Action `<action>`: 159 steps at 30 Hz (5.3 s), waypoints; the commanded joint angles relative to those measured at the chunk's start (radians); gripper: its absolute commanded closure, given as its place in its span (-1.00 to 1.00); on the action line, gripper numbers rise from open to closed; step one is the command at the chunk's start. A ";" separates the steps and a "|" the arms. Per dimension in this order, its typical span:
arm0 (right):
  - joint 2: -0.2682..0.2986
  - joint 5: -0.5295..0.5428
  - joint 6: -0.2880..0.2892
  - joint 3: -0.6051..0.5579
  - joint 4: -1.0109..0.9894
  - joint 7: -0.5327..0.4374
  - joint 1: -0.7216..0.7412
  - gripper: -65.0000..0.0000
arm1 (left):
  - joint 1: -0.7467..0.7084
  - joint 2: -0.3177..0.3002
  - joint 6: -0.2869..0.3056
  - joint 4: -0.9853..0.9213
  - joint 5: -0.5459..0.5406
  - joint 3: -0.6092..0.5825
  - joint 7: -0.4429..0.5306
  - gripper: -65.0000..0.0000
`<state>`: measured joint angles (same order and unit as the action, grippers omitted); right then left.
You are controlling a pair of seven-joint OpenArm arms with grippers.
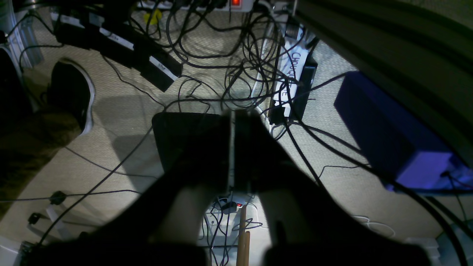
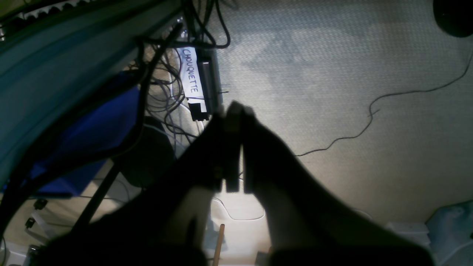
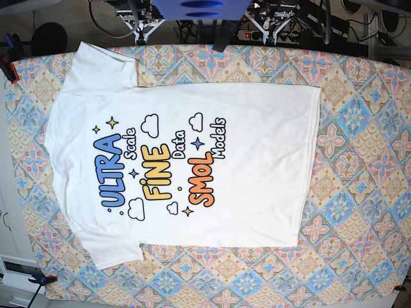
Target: Fold the T-shirt properly
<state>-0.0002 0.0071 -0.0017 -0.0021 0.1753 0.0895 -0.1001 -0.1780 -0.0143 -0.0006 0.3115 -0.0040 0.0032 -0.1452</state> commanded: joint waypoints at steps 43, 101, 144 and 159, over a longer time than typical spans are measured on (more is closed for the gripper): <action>0.213 0.000 -0.001 0.012 0.616 -0.006 -0.588 1.00 | -0.509 -0.237 -0.002 0.527 -0.004 0.001 0.002 0.96; 0.213 0.324 -0.001 0.320 1.730 0.260 -0.923 1.00 | -0.410 -0.224 -0.005 1.391 -0.943 0.343 -0.647 0.35; 0.213 0.327 -0.001 0.327 1.719 0.450 -0.751 0.25 | -0.275 -0.163 0.093 1.202 -0.942 0.337 -0.655 1.00; 0.213 0.525 -0.001 0.328 1.621 0.589 -0.570 0.14 | -0.280 -0.183 0.093 1.202 -0.942 0.337 -0.657 1.00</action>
<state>0.2001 0.5251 -0.0082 0.3164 1.7821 0.6983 -0.6704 -0.4526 -0.1883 0.0914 1.5024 -0.9436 0.3363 -0.8032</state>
